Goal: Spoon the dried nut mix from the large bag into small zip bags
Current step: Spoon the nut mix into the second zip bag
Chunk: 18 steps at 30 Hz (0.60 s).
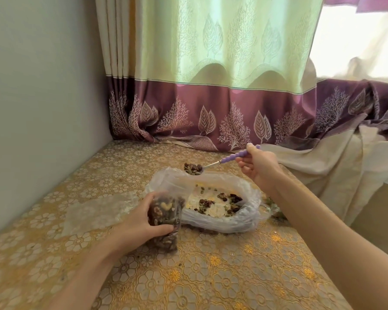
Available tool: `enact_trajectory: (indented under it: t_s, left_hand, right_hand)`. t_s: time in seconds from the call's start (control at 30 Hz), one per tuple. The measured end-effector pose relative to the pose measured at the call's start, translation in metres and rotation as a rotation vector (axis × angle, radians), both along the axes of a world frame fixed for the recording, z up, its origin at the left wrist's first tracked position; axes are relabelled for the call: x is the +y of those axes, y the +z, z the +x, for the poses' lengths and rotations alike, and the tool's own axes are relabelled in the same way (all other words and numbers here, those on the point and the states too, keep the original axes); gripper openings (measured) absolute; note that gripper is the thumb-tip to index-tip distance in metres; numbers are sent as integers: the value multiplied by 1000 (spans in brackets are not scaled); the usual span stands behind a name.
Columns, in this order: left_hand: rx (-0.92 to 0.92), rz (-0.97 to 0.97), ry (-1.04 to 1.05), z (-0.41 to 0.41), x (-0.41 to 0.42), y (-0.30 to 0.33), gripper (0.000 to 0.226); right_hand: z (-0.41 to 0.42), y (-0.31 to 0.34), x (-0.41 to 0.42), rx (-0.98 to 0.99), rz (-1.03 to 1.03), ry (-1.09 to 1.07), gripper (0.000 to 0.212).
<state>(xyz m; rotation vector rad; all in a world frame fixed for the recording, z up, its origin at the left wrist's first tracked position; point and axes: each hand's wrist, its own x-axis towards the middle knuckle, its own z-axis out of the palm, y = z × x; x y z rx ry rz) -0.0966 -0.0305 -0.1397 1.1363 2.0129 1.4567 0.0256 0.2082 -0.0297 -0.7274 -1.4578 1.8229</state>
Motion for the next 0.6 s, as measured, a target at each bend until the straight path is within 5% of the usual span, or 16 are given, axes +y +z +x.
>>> enact_trajectory:
  t_s: [0.4, 0.6]
  left_hand:
    - [-26, 136, 118, 14, 11, 0, 76]
    - [-224, 70, -51, 8, -2, 9, 86]
  right_hand:
    - [0, 6, -51, 137, 618, 286, 28]
    - [-2, -4, -32, 153, 410, 114, 31]
